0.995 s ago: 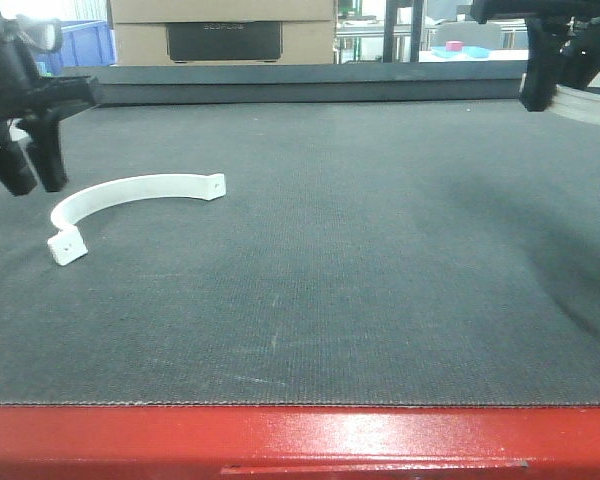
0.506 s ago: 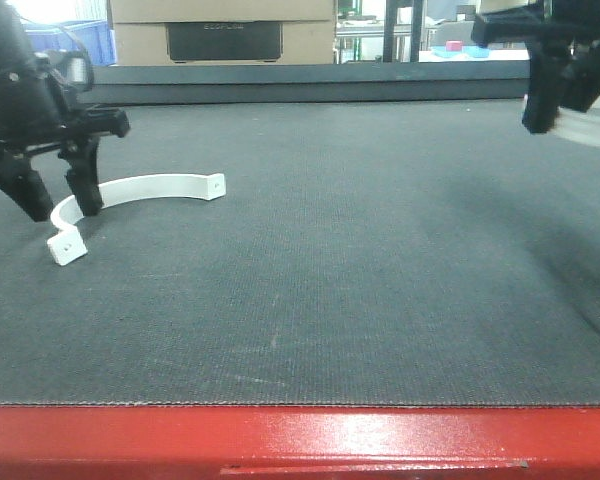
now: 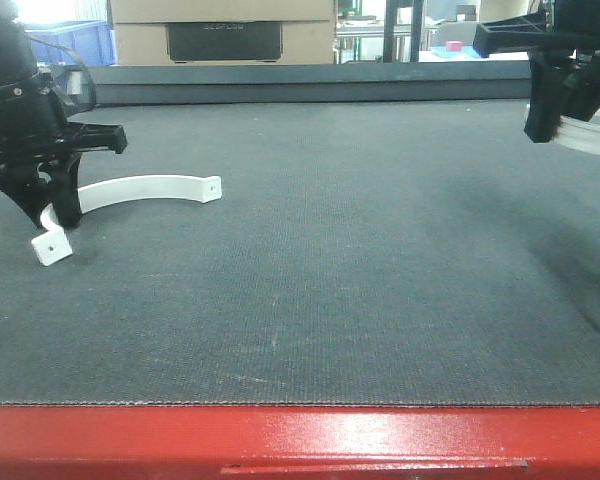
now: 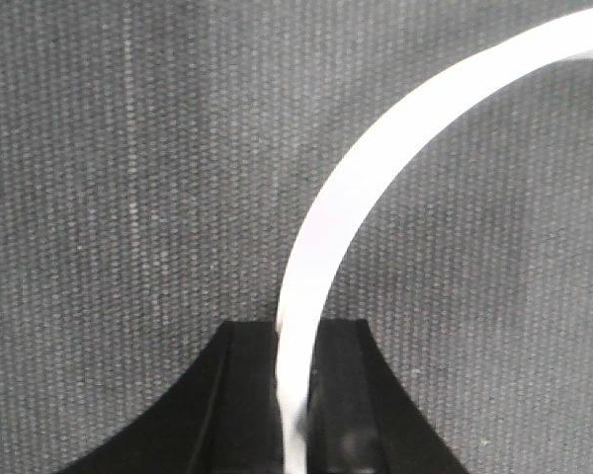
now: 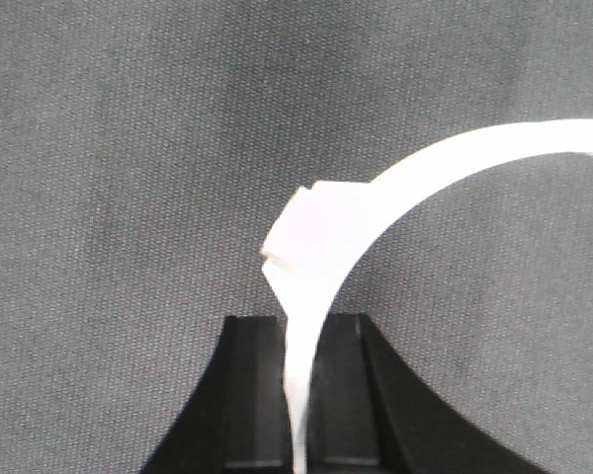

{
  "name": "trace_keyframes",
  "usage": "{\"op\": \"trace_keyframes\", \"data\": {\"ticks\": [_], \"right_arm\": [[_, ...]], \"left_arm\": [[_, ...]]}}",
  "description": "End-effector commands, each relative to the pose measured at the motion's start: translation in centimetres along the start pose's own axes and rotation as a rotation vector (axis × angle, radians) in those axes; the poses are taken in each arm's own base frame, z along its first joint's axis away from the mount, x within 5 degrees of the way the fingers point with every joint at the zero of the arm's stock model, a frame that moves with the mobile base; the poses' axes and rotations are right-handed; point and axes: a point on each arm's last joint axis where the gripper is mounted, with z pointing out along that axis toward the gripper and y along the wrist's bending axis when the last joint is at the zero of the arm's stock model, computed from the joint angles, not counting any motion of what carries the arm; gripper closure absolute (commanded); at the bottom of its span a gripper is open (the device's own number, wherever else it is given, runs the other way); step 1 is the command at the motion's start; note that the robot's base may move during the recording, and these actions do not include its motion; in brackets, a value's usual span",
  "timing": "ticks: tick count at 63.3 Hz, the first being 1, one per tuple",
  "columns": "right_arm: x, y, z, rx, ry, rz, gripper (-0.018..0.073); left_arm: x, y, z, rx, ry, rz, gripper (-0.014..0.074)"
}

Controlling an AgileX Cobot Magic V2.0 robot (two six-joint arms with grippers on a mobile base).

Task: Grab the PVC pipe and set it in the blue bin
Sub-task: 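Raise both held clamps above the table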

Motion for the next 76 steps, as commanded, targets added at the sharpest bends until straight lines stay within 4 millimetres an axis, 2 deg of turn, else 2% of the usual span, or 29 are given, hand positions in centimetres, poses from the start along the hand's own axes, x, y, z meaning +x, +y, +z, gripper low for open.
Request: {"op": "trace_keyframes", "data": {"ticks": [1,6,13,25,38,45,54,63,76], "right_arm": [[0.0,0.0,-1.0,0.007,-0.036,-0.011,0.0727],[0.0,0.0,-1.8,0.005,-0.07,-0.011,0.0727],[-0.1,0.0,-3.6,0.007,-0.151,-0.016,0.0727],[0.0,-0.1,-7.2,0.017,-0.309,-0.029,0.0727],[0.7,0.0,-11.3,0.008,-0.463,-0.031,0.0727],[1.3,0.0,-13.1,0.001,-0.572,-0.032,0.0727],[3.8,-0.1,-14.3,-0.007,-0.711,-0.035,0.0727],[7.4,-0.4,-14.0,-0.005,-0.773,-0.041,0.0727],[12.8,-0.9,-13.3,0.006,-0.887,-0.062,0.0727]], "left_arm": [[-0.1,-0.1,-0.2,0.0,-0.004,-0.006,0.0707],[0.0,-0.1,-0.7,-0.001,0.003,-0.006,0.0707],[0.2,0.0,-2.5,0.001,-0.014,-0.007,0.0707],[0.5,-0.3,-8.4,0.032,-0.155,-0.006,0.0707],[1.8,-1.7,-15.1,0.091,-0.457,0.045,0.0707],[3.4,-2.5,-17.0,0.125,-0.57,0.07,0.0707],[6.3,-2.6,-18.3,0.185,-0.682,0.055,0.0707],[9.5,-1.7,-19.1,0.23,-0.814,0.017,0.0707],[15.3,-0.3,-20.0,0.248,-0.935,0.003,0.0707]]}}
